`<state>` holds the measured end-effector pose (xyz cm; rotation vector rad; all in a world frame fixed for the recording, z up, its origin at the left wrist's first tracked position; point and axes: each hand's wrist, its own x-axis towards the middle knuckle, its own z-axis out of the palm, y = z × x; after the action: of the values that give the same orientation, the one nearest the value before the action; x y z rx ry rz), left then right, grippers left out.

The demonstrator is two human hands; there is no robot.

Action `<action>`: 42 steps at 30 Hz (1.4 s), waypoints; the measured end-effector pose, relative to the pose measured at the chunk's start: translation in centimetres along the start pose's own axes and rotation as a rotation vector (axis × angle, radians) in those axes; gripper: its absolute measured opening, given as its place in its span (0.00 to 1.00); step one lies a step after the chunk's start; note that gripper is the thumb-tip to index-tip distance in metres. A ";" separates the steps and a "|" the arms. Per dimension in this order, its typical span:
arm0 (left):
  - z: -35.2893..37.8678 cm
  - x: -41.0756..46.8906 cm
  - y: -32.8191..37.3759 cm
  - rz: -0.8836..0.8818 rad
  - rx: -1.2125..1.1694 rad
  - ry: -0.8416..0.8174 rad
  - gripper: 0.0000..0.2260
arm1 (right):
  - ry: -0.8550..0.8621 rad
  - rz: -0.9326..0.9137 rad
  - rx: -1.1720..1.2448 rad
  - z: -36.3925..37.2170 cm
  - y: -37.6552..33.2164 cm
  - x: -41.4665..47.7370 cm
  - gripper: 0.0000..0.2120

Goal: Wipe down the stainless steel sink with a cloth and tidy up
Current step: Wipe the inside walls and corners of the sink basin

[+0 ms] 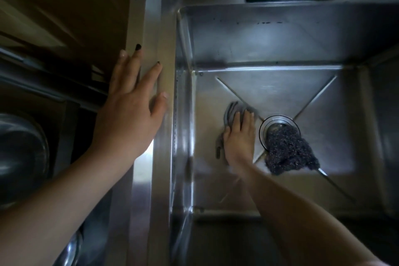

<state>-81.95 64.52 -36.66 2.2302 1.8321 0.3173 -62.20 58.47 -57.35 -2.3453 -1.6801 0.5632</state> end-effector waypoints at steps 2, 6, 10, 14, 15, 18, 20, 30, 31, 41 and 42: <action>0.0 0.0 0.1 -0.001 0.000 0.001 0.21 | -0.071 -0.031 -0.034 0.6 -0.7 -2.9 0.25; -0.1 0.0 0.1 -0.005 -0.008 -0.002 0.21 | -0.163 -0.045 -0.077 0.9 -1.9 -5.4 0.26; -0.1 0.0 0.1 -0.004 -0.009 -0.007 0.21 | -0.135 -0.073 -0.106 0.7 -1.6 -3.3 0.29; -0.1 0.1 0.0 -0.008 -0.011 -0.014 0.21 | -0.155 -0.123 -0.136 0.0 -0.3 1.5 0.29; -0.1 0.1 0.0 -0.008 -0.012 -0.015 0.21 | -0.125 -0.117 -0.150 -0.3 0.0 3.0 0.29; -0.2 0.0 0.1 -0.012 -0.017 -0.024 0.21 | -0.082 -0.073 -0.187 -1.3 0.6 6.6 0.28; -0.2 0.0 0.1 -0.014 -0.018 -0.025 0.21 | -0.072 -0.050 -0.211 -1.4 0.8 7.7 0.28; -0.3 -0.1 0.2 -0.018 -0.012 -0.030 0.22 | -0.134 0.018 -0.043 0.4 -2.5 -1.4 0.26; -0.3 -0.1 0.2 -0.020 -0.012 -0.026 0.22 | -0.172 -0.012 -0.068 0.6 -2.8 -2.6 0.26; -0.1 0.0 0.1 -0.033 -0.010 -0.016 0.21 | -0.389 -0.228 -0.190 0.0 -3.6 -4.5 0.28; 0.0 0.0 0.1 -0.030 -0.007 -0.015 0.21 | -0.393 -0.229 -0.176 -0.2 -3.6 -4.5 0.28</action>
<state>-81.89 64.48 -36.60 2.1925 1.8525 0.3002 -66.45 55.47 -54.99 -2.2141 -2.2162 0.9092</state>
